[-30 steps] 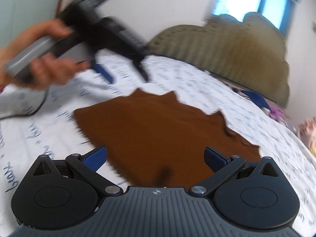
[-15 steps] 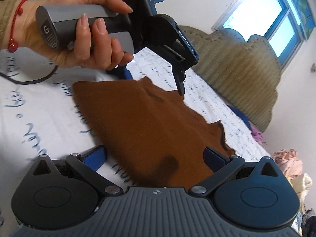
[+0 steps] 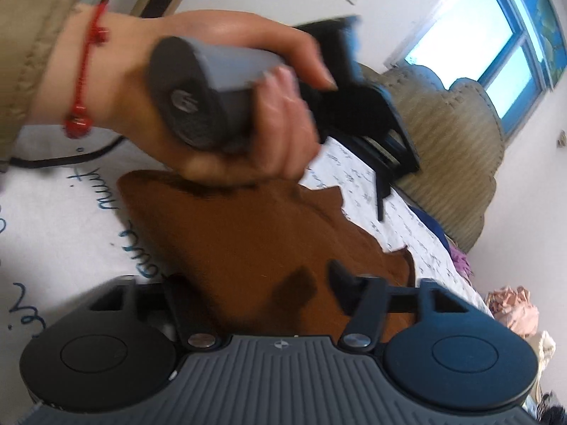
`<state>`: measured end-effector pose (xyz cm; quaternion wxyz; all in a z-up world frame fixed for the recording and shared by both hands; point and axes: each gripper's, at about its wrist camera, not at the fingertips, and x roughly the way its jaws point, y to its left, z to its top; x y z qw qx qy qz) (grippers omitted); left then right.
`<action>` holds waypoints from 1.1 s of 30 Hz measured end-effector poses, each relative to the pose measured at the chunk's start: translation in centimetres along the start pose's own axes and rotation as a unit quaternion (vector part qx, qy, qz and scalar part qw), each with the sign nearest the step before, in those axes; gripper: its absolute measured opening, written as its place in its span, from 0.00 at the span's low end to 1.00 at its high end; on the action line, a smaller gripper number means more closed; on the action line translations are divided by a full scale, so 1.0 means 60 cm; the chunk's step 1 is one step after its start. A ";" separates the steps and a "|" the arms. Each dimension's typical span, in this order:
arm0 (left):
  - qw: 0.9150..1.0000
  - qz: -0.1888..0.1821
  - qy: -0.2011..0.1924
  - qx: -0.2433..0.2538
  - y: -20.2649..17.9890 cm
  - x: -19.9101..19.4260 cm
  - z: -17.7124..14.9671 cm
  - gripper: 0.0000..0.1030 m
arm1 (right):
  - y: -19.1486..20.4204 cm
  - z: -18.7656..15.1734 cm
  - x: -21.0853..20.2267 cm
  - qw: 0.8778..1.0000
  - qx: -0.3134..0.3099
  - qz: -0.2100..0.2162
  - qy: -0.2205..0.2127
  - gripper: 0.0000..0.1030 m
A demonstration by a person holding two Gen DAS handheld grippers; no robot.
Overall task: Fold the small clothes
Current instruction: 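Grasp the sweater's side edge with the left tool while the right tool grasps the sweater, then lift the held side with the left tool and fold it over toward the right tool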
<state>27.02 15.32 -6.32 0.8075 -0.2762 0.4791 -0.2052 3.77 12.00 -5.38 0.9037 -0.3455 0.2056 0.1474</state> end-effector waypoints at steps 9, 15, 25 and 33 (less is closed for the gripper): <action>0.996 0.080 -0.023 0.014 -0.023 -0.014 -0.012 0.12 | -0.019 -0.008 -0.020 0.999 0.028 0.024 -0.024 0.11; 0.987 0.131 -0.060 0.073 -0.105 -0.053 -0.026 0.11 | -0.074 -0.026 -0.063 0.994 0.091 0.034 -0.048 0.09; 0.973 0.169 -0.092 0.124 -0.245 -0.083 -0.051 0.11 | -0.172 -0.075 -0.124 0.982 0.174 0.002 -0.072 0.08; 0.965 0.182 -0.095 0.163 -0.336 -0.063 -0.082 0.11 | -0.226 -0.130 -0.156 0.971 0.226 -0.025 -0.073 0.08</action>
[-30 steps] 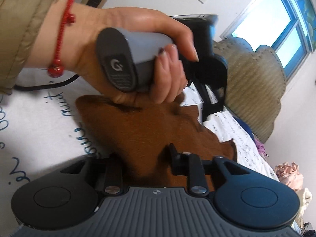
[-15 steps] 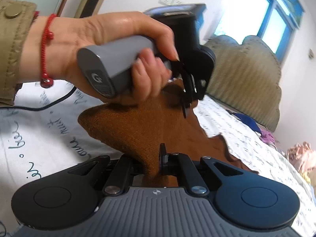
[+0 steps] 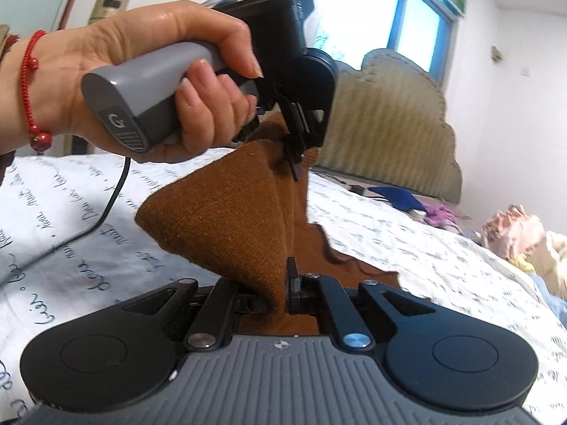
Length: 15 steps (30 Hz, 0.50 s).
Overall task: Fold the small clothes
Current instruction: 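Lift the held side with the left tool and fold it over toward the right tool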
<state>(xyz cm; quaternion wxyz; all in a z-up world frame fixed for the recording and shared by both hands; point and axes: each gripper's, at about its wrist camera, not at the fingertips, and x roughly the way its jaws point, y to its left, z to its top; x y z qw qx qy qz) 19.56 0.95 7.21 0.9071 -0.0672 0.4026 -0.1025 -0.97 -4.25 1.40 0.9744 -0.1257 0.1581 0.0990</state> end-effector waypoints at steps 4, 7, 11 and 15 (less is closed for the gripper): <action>1.000 0.002 -0.004 0.022 -0.053 0.001 -0.001 0.11 | -0.043 -0.015 -0.016 0.999 0.039 -0.009 0.000 0.08; 0.999 0.002 -0.001 0.039 -0.095 0.009 -0.005 0.11 | -0.072 -0.032 -0.027 0.998 0.062 -0.016 0.004 0.08; 0.998 0.003 0.011 0.063 -0.150 0.031 -0.015 0.11 | -0.104 -0.059 -0.037 0.995 0.098 -0.018 0.015 0.08; 0.997 0.002 0.028 0.077 -0.192 0.061 -0.027 0.11 | -0.133 -0.087 -0.043 0.990 0.138 -0.015 0.027 0.08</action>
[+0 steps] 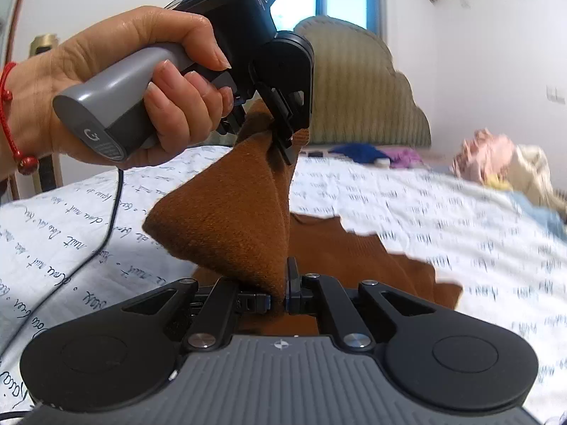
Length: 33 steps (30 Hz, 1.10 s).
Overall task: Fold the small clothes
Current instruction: 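Lift the held side with the left tool and fold it over toward the right tool, then open the left tool to release the folded side on the sweater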
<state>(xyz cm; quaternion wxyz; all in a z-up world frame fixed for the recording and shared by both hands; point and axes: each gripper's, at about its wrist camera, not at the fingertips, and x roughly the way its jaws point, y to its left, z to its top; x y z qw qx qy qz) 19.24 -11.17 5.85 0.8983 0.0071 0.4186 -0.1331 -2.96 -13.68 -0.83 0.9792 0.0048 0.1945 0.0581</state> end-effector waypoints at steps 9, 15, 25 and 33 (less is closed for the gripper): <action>0.999 0.008 0.025 0.037 -0.080 0.062 -0.022 0.11 | -0.047 -0.031 -0.002 0.999 0.050 -0.002 0.020 0.08; 0.998 0.009 0.034 0.057 -0.115 0.091 -0.029 0.11 | -0.069 -0.042 0.005 0.996 0.080 0.004 0.036 0.08; 0.997 -0.038 0.049 0.054 -0.128 0.143 -0.039 0.31 | -0.104 -0.063 0.016 0.988 0.140 0.022 0.063 0.14; 0.996 -0.078 -0.009 0.032 -0.114 0.113 -0.029 0.79 | -0.104 -0.067 0.020 0.987 0.142 0.029 0.072 0.27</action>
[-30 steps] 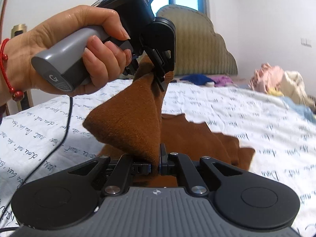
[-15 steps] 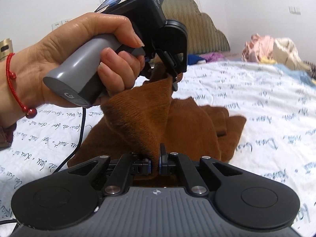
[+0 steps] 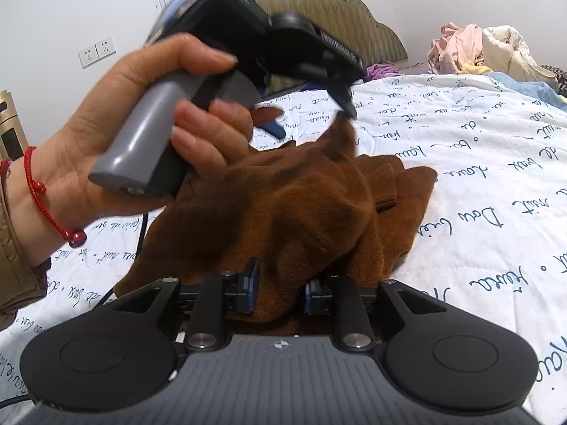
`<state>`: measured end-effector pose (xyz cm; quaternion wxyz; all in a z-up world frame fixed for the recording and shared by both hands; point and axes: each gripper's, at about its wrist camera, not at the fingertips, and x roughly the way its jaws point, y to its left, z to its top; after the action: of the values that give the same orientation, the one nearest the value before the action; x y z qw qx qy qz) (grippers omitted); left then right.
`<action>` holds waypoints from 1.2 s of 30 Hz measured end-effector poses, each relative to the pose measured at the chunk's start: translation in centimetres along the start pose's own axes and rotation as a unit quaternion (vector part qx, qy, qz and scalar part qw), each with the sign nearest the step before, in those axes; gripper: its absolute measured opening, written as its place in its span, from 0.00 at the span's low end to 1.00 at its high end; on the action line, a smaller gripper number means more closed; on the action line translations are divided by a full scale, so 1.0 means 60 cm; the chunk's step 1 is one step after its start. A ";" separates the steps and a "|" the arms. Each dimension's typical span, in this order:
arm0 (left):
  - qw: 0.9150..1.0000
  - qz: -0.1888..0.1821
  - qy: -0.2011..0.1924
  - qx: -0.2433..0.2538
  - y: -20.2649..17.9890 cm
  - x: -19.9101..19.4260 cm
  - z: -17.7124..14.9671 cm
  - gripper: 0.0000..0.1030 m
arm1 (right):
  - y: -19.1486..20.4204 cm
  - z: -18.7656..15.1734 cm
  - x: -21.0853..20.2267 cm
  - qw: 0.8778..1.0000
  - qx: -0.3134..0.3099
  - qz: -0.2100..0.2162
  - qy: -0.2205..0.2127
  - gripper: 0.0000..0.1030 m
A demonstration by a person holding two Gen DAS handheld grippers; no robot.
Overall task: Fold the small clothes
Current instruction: 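Open the left tool to release the folded side on the sweater, then open the right tool and lift it off the folded sweater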
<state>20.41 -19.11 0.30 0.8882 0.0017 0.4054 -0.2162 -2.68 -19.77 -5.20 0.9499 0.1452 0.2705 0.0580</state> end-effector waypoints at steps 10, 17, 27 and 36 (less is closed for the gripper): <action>0.995 0.076 -0.052 0.028 0.056 -0.110 -0.060 0.79 | -0.025 0.010 -0.017 0.999 0.041 0.028 0.005 0.41; 0.993 0.103 -0.048 0.040 0.115 -0.171 -0.170 0.80 | -0.076 0.037 -0.032 0.987 0.145 0.063 0.010 0.43; 0.994 0.099 -0.021 0.034 0.147 -0.196 -0.247 0.80 | -0.102 0.034 -0.026 0.980 0.191 0.058 0.022 0.14; 0.996 0.092 -0.009 0.014 0.157 -0.197 -0.254 0.86 | -0.122 0.008 -0.024 0.972 0.217 0.074 0.052 0.13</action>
<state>6.23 -3.32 -3.05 0.9078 0.0497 0.3924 -0.1395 -3.40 -27.12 -6.33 0.8733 0.3646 0.3144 0.0751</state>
